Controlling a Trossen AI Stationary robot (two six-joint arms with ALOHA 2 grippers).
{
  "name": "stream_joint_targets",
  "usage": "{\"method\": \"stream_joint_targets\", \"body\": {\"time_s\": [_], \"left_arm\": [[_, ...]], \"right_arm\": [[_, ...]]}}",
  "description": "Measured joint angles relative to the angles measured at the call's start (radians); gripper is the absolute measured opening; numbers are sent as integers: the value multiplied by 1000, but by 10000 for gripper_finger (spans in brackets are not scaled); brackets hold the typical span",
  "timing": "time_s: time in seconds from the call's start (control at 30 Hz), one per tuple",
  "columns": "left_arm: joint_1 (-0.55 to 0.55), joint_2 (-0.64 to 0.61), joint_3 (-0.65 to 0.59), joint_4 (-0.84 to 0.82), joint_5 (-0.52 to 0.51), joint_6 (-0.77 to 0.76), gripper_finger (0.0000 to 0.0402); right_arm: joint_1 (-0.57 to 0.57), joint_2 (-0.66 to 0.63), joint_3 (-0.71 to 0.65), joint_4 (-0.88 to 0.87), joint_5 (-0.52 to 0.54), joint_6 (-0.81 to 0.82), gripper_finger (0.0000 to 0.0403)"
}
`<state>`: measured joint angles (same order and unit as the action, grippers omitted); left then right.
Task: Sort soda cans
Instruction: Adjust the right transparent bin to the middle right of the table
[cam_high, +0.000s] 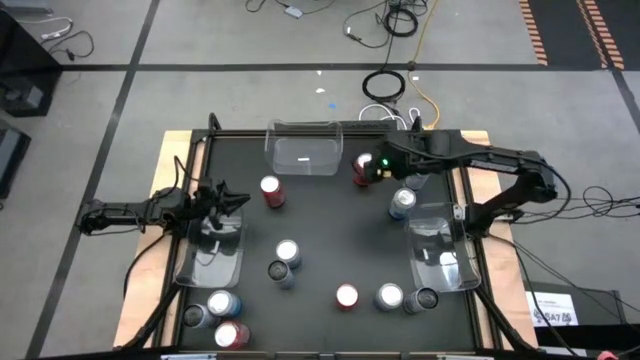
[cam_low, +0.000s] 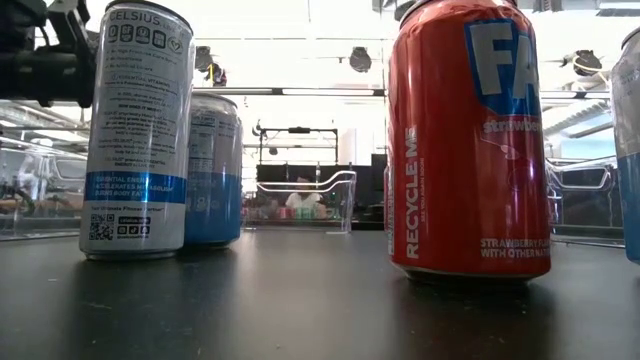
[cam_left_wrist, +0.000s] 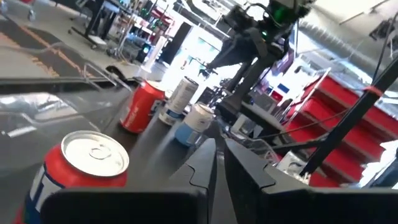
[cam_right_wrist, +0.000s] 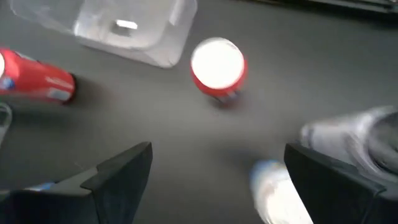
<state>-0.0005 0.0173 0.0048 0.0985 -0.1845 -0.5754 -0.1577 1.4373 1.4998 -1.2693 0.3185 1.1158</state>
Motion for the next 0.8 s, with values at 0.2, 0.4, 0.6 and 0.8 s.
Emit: {"method": "stream_joint_targets", "body": {"time_s": [0.2, 0.4, 0.6, 0.8], "left_arm": [[0, 0, 0, 9, -1, -86, 42], [0, 0, 6, 73, -51, -75, 42], [2, 18, 139, -90, -142, -17, 42], [1, 171, 376, -463, -188, -54, 42]], "right_arm": [[87, -24, 0, -196, 29, 109, 359], [163, -24, -1, -296, 31, 156, 359], [219, -37, -7, -300, 29, 164, 359], [311, -102, -121, -274, 17, 276, 359]]}}
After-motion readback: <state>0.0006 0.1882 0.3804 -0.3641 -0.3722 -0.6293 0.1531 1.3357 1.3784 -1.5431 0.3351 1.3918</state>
